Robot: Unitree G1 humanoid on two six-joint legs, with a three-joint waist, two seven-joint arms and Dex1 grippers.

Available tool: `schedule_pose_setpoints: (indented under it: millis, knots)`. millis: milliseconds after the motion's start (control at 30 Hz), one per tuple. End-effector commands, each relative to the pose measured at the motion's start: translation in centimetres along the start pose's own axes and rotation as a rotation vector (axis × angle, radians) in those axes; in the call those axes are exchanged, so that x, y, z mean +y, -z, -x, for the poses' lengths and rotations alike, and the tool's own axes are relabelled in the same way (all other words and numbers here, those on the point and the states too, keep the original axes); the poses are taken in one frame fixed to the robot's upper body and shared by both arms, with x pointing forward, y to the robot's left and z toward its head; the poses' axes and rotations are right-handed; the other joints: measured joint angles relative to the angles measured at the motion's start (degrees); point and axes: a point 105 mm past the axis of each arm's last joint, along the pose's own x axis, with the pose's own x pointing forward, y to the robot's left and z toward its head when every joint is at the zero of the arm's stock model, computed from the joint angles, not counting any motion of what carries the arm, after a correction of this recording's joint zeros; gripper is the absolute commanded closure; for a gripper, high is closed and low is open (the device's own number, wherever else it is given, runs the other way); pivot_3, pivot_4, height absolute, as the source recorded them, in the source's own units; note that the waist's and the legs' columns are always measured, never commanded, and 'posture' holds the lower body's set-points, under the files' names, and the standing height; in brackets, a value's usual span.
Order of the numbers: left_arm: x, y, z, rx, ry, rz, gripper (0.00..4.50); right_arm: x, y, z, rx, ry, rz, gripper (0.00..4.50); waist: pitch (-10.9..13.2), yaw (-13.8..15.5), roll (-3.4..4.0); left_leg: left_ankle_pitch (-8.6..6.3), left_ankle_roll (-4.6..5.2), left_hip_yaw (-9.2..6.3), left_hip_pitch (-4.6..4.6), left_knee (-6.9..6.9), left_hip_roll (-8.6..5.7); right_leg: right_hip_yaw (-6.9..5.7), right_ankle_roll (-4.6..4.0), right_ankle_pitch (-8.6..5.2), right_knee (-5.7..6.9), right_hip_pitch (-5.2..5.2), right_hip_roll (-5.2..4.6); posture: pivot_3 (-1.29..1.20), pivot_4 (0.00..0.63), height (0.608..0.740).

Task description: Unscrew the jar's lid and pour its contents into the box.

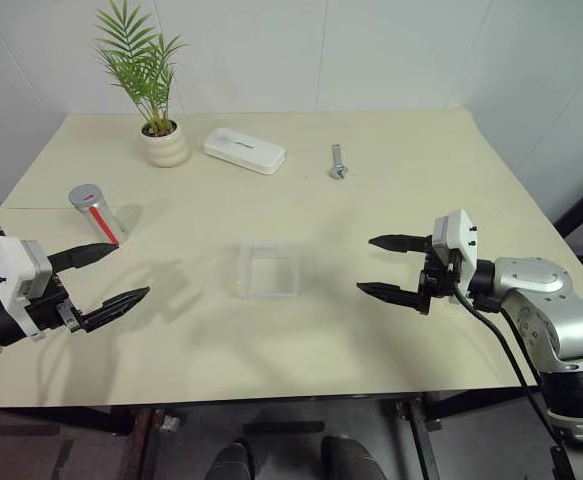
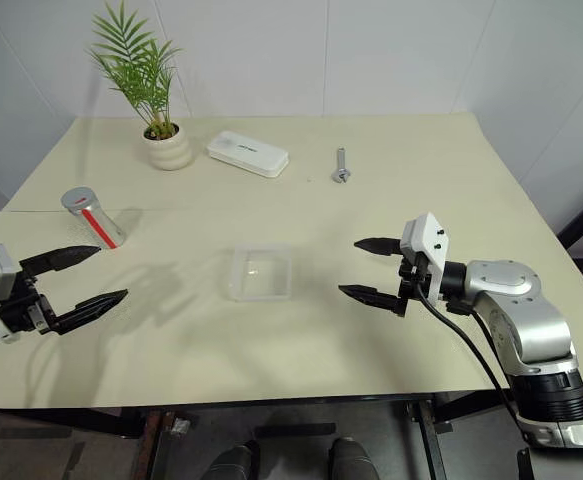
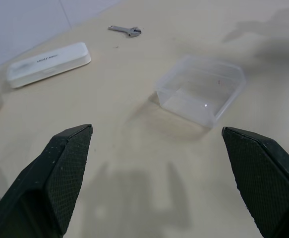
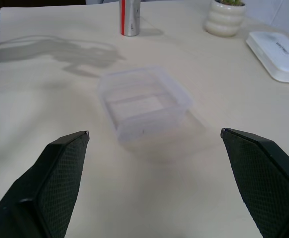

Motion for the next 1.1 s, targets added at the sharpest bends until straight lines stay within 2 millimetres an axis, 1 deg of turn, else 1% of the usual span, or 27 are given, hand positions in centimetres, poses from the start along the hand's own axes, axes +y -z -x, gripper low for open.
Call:
schedule_pose_setpoints:
  millis: [33,100,133,200,233,267,300,367,400,467,500,533,567,700,733,833,867,900,967,1100]
  knots:
    - [0.2,-0.8,0.5,-0.023,-0.050,-0.043,0.03,0.7,-1.2,-0.1,-0.025,-0.045,0.045,0.00,0.0,0.0,0.00,0.00,0.00,0.00,-0.01,0.02,0.00,0.01,0.00,0.00,0.00,0.00,0.00,0.00,0.150,0.740]
    - [0.2,-0.3,0.8,-0.027,-0.100,-0.033,0.03,0.9,-0.9,-0.5,-0.029,-0.056,0.041,0.00,0.0,0.0,0.00,-0.01,0.00,0.06,0.00,0.05,0.00,0.06,0.01,0.00,-0.01,0.00,-0.01,0.00,0.150,0.740]
    - [0.6,0.2,1.2,-0.030,-0.190,-0.022,0.03,1.0,-0.9,-1.0,-0.043,-0.067,0.042,0.00,0.0,-0.1,0.00,-0.02,0.03,0.10,0.00,0.06,0.00,0.09,0.02,0.01,-0.01,0.00,-0.02,0.00,0.150,0.740]
    - [2.0,1.3,2.8,-0.035,-0.474,0.015,0.03,1.0,-1.8,-2.4,-0.098,-0.090,0.037,0.00,0.0,-0.5,0.00,-0.05,0.04,0.12,0.02,0.08,0.00,0.12,0.03,0.02,0.00,0.01,-0.01,0.00,0.150,0.740]
    - [2.5,1.7,3.7,-0.048,-0.600,0.039,0.03,1.1,-2.5,-3.1,-0.130,-0.108,0.035,0.00,0.0,-0.6,0.00,-0.06,0.06,0.15,0.04,0.11,0.02,0.18,0.19,0.10,0.03,0.01,-0.01,0.00,0.150,0.740]
    - [2.8,2.3,4.3,-0.045,-0.704,0.062,0.03,1.2,-3.1,-3.9,-0.161,-0.126,0.032,0.00,0.0,-0.8,-0.01,-0.06,0.06,0.13,0.04,0.17,0.03,0.16,0.69,0.38,0.13,0.01,0.01,0.00,0.150,0.740]
    - [2.9,2.7,4.5,-0.056,-0.771,0.080,0.03,1.3,-3.6,-4.6,-0.185,-0.143,0.033,0.00,0.0,-0.7,-0.01,-0.08,0.03,0.10,0.03,0.26,0.08,0.15,1.00,0.54,0.15,0.00,0.12,0.00,0.150,0.740]
    - [3.2,3.4,4.2,-0.071,-0.887,0.115,0.03,1.6,-4.4,-5.9,-0.226,-0.183,0.028,0.00,0.0,-0.5,-0.02,-0.08,0.02,0.01,0.02,0.40,0.10,0.11,0.99,0.55,0.24,0.01,0.19,0.00,0.150,0.740]
    - [3.4,3.5,3.9,-0.092,-0.927,0.134,0.03,1.7,-4.7,-6.4,-0.240,-0.198,0.030,0.00,0.0,-0.2,-0.03,-0.08,0.02,0.00,0.02,0.49,0.10,0.11,0.98,0.57,0.28,0.02,0.21,0.00,0.150,0.740]
    - [3.9,3.9,2.3,-0.128,-1.007,0.167,0.03,2.2,-5.5,-8.0,-0.282,-0.241,0.036,0.00,0.0,0.4,-0.08,-0.08,0.02,-0.04,0.01,0.61,0.10,0.09,0.90,0.60,0.29,0.09,0.24,0.00,0.150,0.740]
    - [4.2,4.0,1.9,-0.142,-1.032,0.180,0.03,2.6,-5.9,-8.7,-0.296,-0.257,0.041,0.00,0.0,0.5,-0.09,-0.08,0.02,-0.05,0.01,0.68,0.10,0.07,0.76,0.57,0.26,0.13,0.25,0.00,0.150,0.740]
    - [4.6,4.4,0.9,-0.139,-1.056,0.201,0.03,2.9,-6.4,-9.4,-0.318,-0.277,0.046,0.00,0.0,0.6,-0.10,-0.06,0.03,-0.06,0.01,0.70,0.10,0.05,0.64,0.56,0.16,0.22,0.25,0.00,0.150,0.740]
    - [4.9,4.6,0.4,-0.133,-1.070,0.214,0.03,3.2,-6.7,-10.0,-0.332,-0.290,0.050,0.00,-0.1,0.6,-0.11,-0.03,0.04,-0.05,-0.01,0.77,0.09,0.06,0.53,0.59,0.11,0.24,0.24,0.00,0.150,0.740]
    - [6.3,5.0,-0.7,-0.155,-1.155,0.244,0.03,3.6,-7.4,-11.3,-0.371,-0.308,0.062,0.00,-0.1,0.3,-0.21,-0.01,0.04,0.04,-0.04,0.82,0.08,0.10,0.71,0.77,0.05,0.27,0.23,0.00,0.150,0.740]
    - [6.5,5.2,-0.4,-0.159,-1.173,0.251,0.03,4.0,-7.6,-11.7,-0.378,-0.309,0.066,0.00,-0.1,0.2,-0.22,-0.02,0.03,0.04,-0.03,0.81,0.09,0.10,0.91,0.88,0.06,0.25,0.23,0.00,0.150,0.740]
    - [7.3,5.6,-2.4,-0.163,-1.192,0.286,0.03,3.4,-8.4,-11.8,-0.400,-0.304,0.059,0.00,-0.1,0.2,-0.22,-0.08,-0.06,0.01,-0.03,0.73,0.22,0.09,1.01,0.93,0.23,0.12,0.41,0.00,0.150,0.740]
    - [7.5,5.7,-2.5,-0.161,-1.194,0.289,0.03,3.6,-8.6,-12.0,-0.403,-0.305,0.059,0.00,-0.1,0.3,-0.21,-0.09,-0.08,-0.01,-0.05,0.72,0.24,0.07,0.99,0.92,0.31,0.06,0.45,0.00,0.150,0.740]
    - [8.0,5.8,-3.3,-0.161,-1.203,0.304,0.03,3.3,-8.2,-12.1,-0.386,-0.301,0.061,0.00,-0.1,0.3,-0.21,-0.11,-0.11,-0.02,-0.06,0.71,0.27,0.06,0.95,0.90,0.35,0.03,0.49,0.00,0.150,0.740]
    - [9.2,5.9,-5.5,-0.149,-1.204,0.317,0.03,2.6,-7.7,-11.9,-0.353,-0.288,0.068,0.00,-0.1,0.4,-0.23,-0.12,-0.13,-0.02,-0.05,0.69,0.28,0.05,0.94,0.88,0.37,0.02,0.51,0.00,0.150,0.740]
    - [10.6,6.0,-6.8,-0.130,-1.191,0.293,0.03,3.0,-7.8,-12.3,-0.344,-0.276,0.091,0.00,-0.1,0.2,-0.23,-0.12,-0.13,-0.01,-0.13,0.72,0.25,0.05,1.04,0.94,0.21,0.06,0.49,0.00,0.150,0.740]
